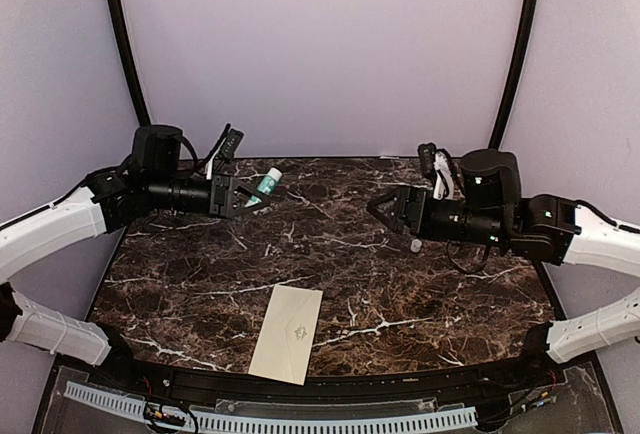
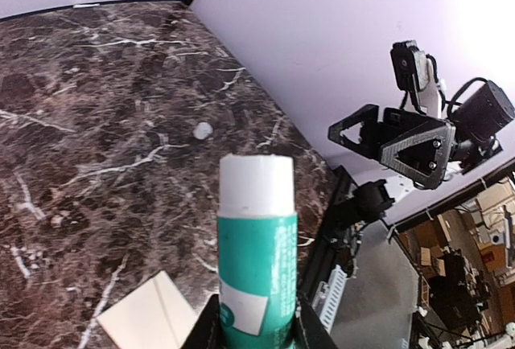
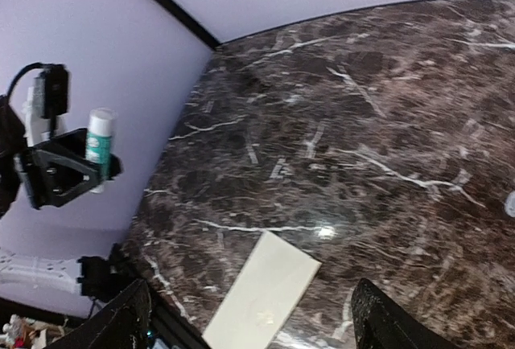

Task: Place the letter into the envelope and seal it
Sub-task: Screw the solid glue.

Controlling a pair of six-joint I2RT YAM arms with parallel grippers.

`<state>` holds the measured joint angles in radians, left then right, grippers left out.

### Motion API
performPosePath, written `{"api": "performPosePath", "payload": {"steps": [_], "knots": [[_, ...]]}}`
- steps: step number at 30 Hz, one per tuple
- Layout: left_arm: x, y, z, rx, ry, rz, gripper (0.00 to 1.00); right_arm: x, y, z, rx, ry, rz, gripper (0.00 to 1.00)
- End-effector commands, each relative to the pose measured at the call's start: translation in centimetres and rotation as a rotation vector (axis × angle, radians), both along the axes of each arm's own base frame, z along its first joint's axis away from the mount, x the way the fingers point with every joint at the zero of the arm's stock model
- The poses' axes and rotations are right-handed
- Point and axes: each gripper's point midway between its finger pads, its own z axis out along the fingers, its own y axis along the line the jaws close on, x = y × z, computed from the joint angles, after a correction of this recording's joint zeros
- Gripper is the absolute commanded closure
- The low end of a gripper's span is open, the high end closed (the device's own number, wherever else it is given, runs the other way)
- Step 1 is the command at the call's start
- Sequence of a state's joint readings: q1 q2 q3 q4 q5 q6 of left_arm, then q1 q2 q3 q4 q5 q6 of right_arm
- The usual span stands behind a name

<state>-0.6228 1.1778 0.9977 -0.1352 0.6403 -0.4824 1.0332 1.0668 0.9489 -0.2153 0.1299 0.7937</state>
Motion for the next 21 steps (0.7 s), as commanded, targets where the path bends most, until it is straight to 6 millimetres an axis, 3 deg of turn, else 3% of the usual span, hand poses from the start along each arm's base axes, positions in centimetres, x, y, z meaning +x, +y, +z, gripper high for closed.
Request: {"api": "performPosePath", "payload": {"steps": [1, 4, 8, 12, 21], "knots": [[3.0, 2.7, -1.4, 0.04, -0.092, 0.035, 0.98, 2.3, -7.2, -8.3, -0.284, 0.169, -0.243, 0.16], [5.4, 4.8, -1.5, 0.065, -0.172, 0.142, 0.98, 4.2, -10.2, -10.8, -0.364, 0.222, -0.312, 0.14], [6.1, 6.0, -2.2, 0.133, -0.282, 0.185, 0.98, 6.8, -12.0, -13.4, -0.391, 0.243, -0.331, 0.14], [6.3, 6.8, -3.7, 0.199, -0.287, 0.211, 0.98, 9.6, -12.6, -15.9, -0.416, 0.266, -0.322, 0.16], [6.7, 7.6, -3.8, 0.24, -0.304, 0.253, 0.98, 14.9, -12.1, -20.9, -0.605, 0.304, -0.324, 0.19]]}}
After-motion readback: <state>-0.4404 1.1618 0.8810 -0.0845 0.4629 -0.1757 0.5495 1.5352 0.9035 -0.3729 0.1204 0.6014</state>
